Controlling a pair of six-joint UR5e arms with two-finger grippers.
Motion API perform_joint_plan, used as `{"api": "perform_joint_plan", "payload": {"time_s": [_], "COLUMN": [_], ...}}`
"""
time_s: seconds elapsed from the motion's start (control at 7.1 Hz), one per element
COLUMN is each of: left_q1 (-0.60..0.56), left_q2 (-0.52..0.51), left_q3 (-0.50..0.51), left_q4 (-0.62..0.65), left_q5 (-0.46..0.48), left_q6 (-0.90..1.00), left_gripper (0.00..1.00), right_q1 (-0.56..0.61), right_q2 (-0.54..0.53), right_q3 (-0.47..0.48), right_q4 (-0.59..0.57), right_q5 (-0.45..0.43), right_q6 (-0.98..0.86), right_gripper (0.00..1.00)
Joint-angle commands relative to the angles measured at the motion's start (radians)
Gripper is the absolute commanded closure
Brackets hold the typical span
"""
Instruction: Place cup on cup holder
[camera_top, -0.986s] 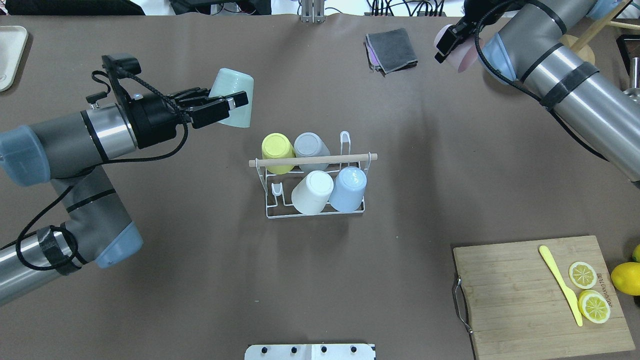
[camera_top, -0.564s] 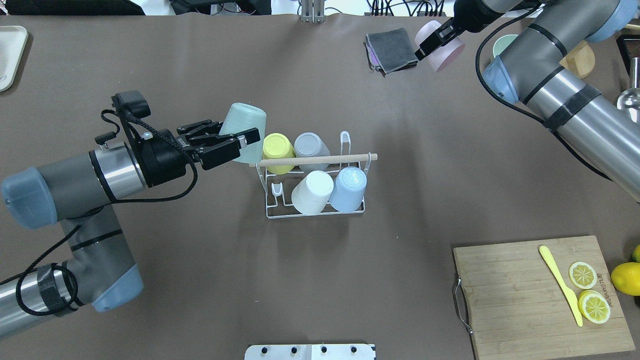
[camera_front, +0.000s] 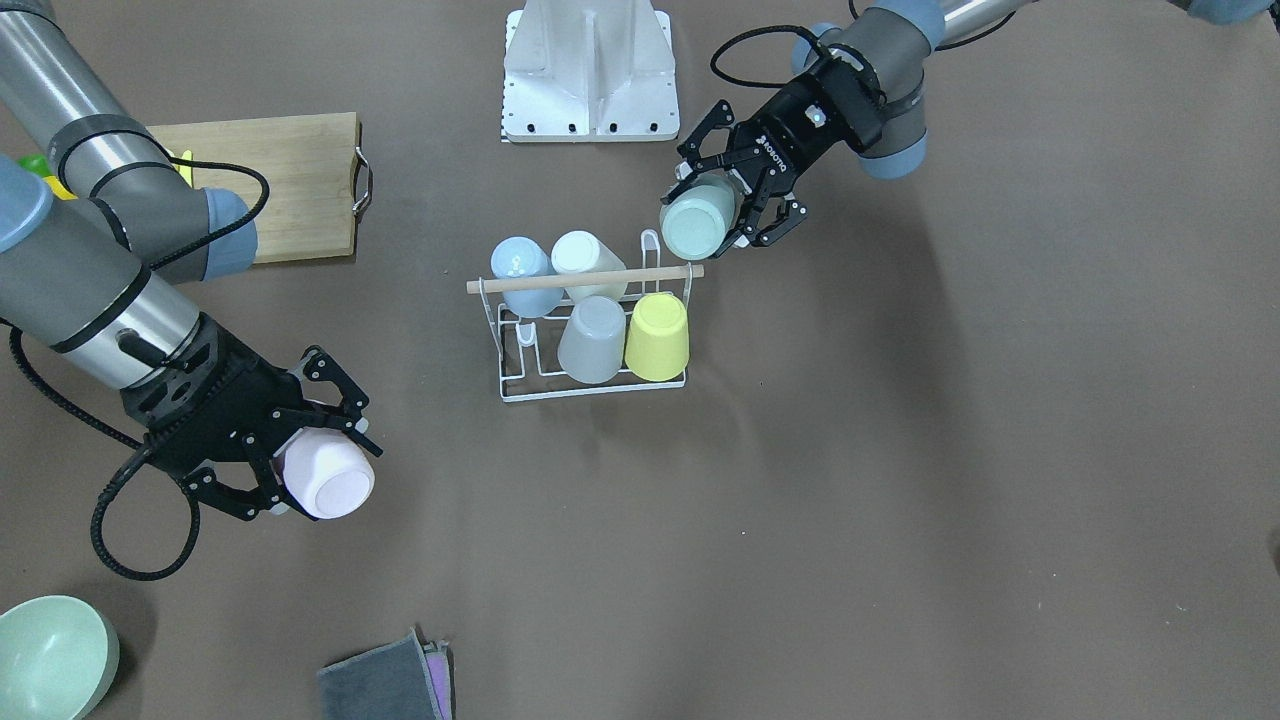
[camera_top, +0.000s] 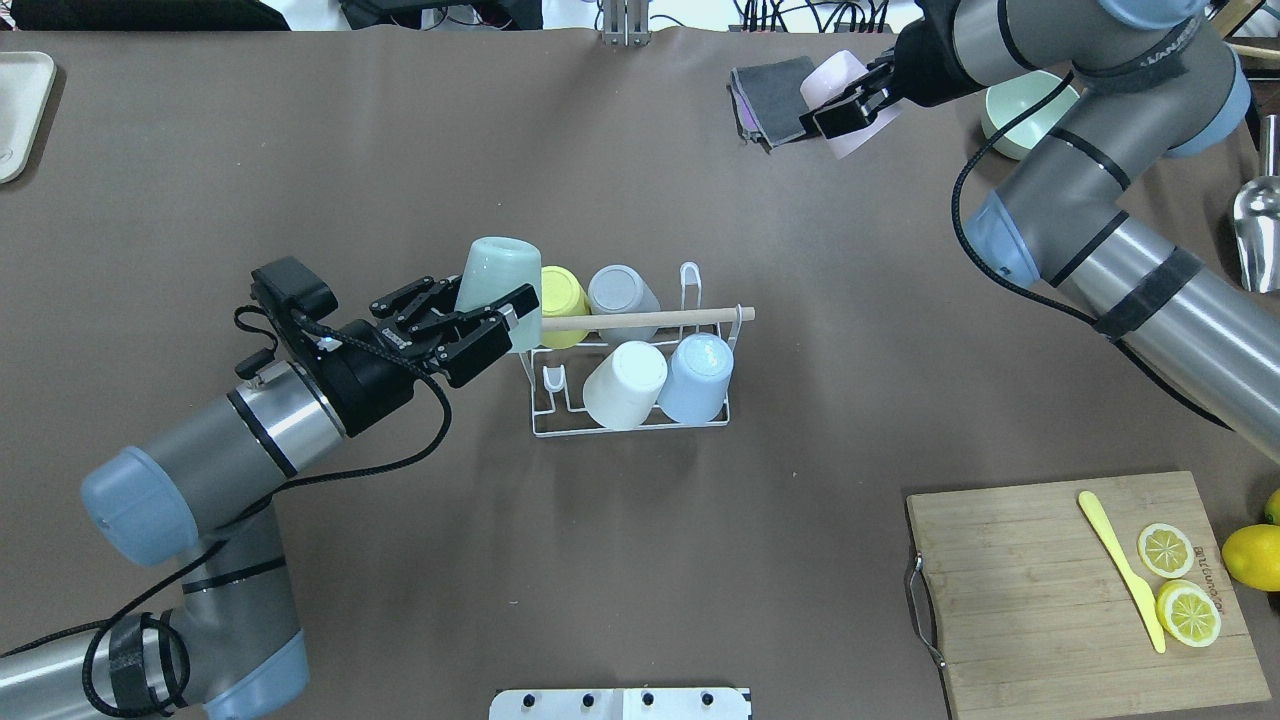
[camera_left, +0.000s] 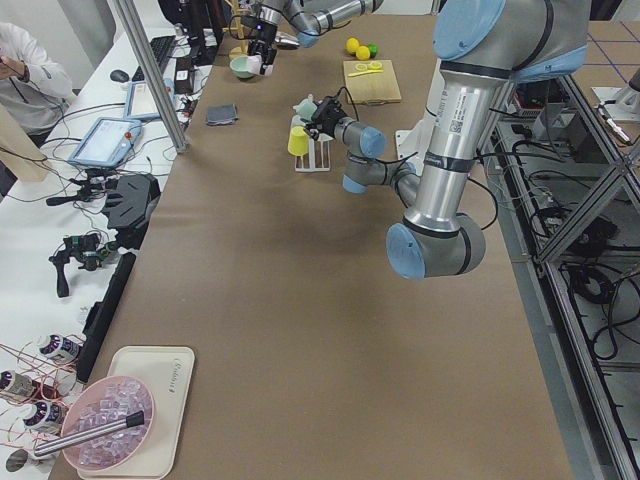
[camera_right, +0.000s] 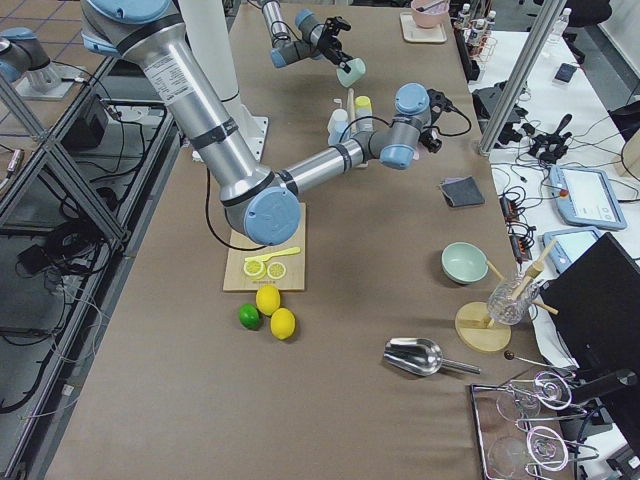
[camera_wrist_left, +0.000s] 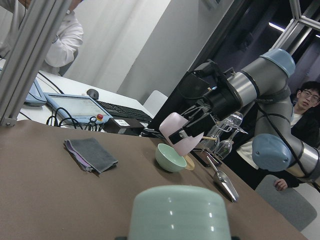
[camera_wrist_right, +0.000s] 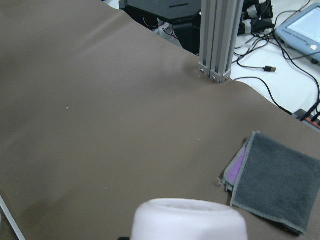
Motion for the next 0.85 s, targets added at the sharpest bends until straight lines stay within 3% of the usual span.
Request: {"api": "perform_joint_plan", "payload": {"time_s": [0.0,0.42,0.7], "left_q1": [0.054,0.110,0.121], "left_q2": [-0.002,-0.016,-0.042], "left_q3": [-0.002,0.004,0.024], "left_q4": [0.001,0.007,0.011], "left_q5": [0.108,0.205,0.207], "left_q6": [0.013,0.010,0.010], "left_gripper": [1.00,1.00,1.00], "right_q1": [-0.055,-0.113,-0.179], "right_q2": [-0.006,-0.003,0.006], "right_q3": [-0.003,-0.044,-0.044], "right_q4": [0.175,0.431,0.507], "right_q5": [-0.118,-0.171,-0.252], "right_q6": [0.071,0.250,0.310], "right_gripper": [1.00,1.00,1.00]}}
